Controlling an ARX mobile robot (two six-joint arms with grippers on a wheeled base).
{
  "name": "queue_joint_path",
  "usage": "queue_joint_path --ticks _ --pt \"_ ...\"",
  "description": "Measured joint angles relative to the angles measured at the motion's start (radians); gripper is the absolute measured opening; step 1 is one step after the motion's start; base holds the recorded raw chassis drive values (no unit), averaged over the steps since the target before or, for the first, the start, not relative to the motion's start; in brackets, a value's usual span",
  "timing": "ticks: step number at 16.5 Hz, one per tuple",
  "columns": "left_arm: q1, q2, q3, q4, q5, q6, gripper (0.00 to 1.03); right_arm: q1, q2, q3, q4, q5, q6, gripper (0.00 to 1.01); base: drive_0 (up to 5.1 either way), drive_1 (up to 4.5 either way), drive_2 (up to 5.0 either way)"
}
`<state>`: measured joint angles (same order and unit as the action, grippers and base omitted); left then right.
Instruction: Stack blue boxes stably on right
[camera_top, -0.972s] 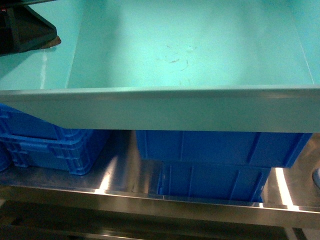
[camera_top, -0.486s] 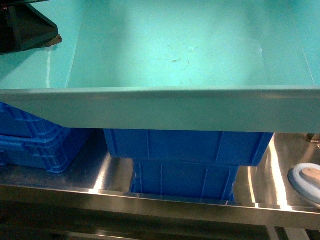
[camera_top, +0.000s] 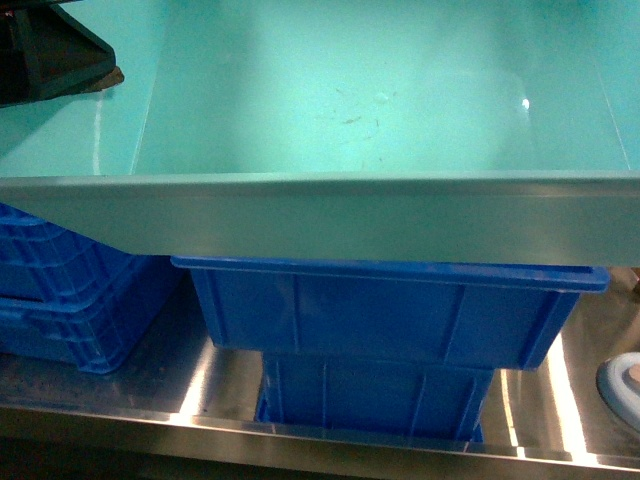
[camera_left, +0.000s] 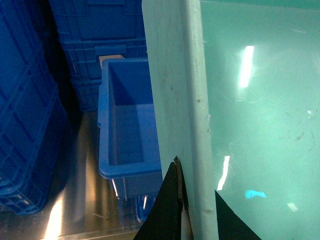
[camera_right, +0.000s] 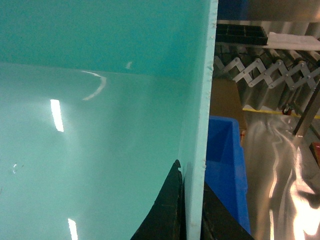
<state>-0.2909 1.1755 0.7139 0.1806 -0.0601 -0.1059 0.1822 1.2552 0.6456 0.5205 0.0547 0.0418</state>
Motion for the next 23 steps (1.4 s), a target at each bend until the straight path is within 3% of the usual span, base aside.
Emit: queue_joint_path --ticks 8,19,23 --pt "0.0 0.001 0.0 0.0 0.0 0.0 0.02 0.0 0.0 0.0 -0.003 0.0 0.0 0.02 0.0 4.3 -4.4" --pt "0.0 0.01 0.0 0.001 0.0 0.0 0.02 0.0 0.006 0.0 -0.001 -0.001 0.0 0.02 0.0 0.21 -0.2" --pt "0.0 0.006 0.0 0.004 0.0 0.0 0.02 0.0 0.003 0.0 0.004 -0.001 0.0 0.02 0.0 4.23 -4.3"
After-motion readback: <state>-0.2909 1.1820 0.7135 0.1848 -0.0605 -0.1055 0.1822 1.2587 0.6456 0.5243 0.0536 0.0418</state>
